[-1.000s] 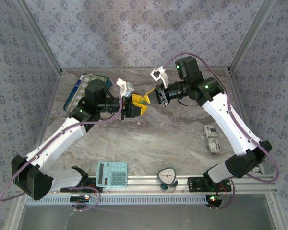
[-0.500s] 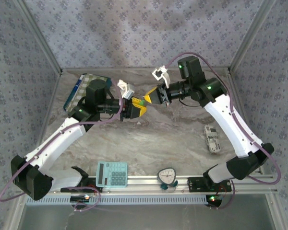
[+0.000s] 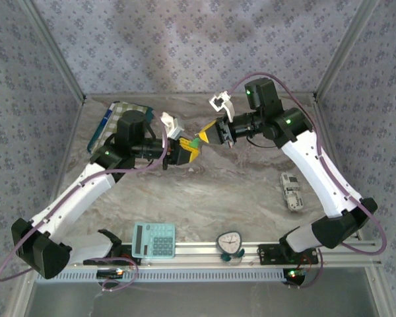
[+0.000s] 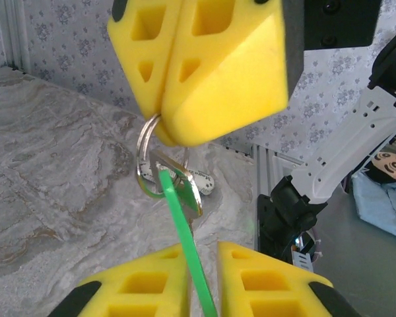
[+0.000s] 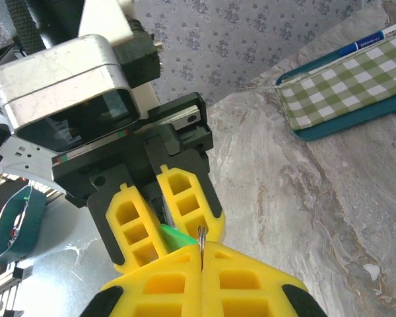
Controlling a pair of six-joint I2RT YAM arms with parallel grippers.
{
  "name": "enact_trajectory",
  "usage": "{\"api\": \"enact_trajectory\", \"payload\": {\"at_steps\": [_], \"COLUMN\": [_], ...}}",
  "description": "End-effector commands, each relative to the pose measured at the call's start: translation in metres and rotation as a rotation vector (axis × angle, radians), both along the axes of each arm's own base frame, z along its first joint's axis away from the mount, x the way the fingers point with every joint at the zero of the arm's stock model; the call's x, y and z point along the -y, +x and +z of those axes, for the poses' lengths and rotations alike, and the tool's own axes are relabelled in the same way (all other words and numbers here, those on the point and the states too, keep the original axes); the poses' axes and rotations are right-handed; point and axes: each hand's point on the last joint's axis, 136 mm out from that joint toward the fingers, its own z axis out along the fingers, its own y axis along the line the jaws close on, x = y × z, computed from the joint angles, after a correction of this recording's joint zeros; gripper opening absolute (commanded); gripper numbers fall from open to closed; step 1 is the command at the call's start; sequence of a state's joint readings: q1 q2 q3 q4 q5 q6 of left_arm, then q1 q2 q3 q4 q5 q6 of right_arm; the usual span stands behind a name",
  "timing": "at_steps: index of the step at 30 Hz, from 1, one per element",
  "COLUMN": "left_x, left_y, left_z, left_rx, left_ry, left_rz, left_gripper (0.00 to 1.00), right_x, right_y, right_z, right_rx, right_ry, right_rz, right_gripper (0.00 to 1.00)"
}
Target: Remove the keys from the keyring
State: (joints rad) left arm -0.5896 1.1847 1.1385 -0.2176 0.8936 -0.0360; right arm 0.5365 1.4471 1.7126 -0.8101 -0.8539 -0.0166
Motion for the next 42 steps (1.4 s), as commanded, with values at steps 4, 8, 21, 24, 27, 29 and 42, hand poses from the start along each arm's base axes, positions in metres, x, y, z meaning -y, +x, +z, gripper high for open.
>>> {"api": "enact_trajectory", "payload": {"at_steps": [4, 8, 21, 24, 27, 29, 42], "left_x": [-0.005, -0.005, -0.006, -0.006, -0.007, -0.006, -0.002], "left_y": [-0.009, 0.002, 0.038, 0.038, 0.038, 0.037, 0.031], "left_z": [0.019, 0.018, 0.000, 0.003, 0.003, 0.004, 0.016], "left_rx": [0.063, 0.053, -0.035, -0.039, -0.052, -0.063, -0.116], "left_ry": [-0.011, 0.009, 0.111, 0.104, 0.101, 0.096, 0.047], "left_rz": [-0.013, 0.042, 0.195, 0.198, 0.203, 0.192, 0.158], "left_gripper": [0.07, 0.00, 0.00, 0.00, 0.00, 0.00, 0.00], "right_x": [0.005, 0.004, 0.057, 0.063, 0.065, 0.068, 0.043], "right_y": [-0.007, -0.005, 0.053, 0.058, 0.058, 0.057, 0.023], "right_z": [0.000, -0.004, -0.016, -0.027, -0.034, -0.041, -0.062], "right_rx": [0.004, -0.003, 0.111, 0.118, 0.195, 0.263, 0.495], "right_ry": [0.000, -0.001, 0.124, 0.155, 0.182, 0.183, 0.254], "right_rz": [0.015, 0.005, -0.426, -0.489, -0.507, -0.526, -0.392], "right_gripper": [0.00, 0.02, 0.57, 0.57, 0.60, 0.64, 0.69]}}
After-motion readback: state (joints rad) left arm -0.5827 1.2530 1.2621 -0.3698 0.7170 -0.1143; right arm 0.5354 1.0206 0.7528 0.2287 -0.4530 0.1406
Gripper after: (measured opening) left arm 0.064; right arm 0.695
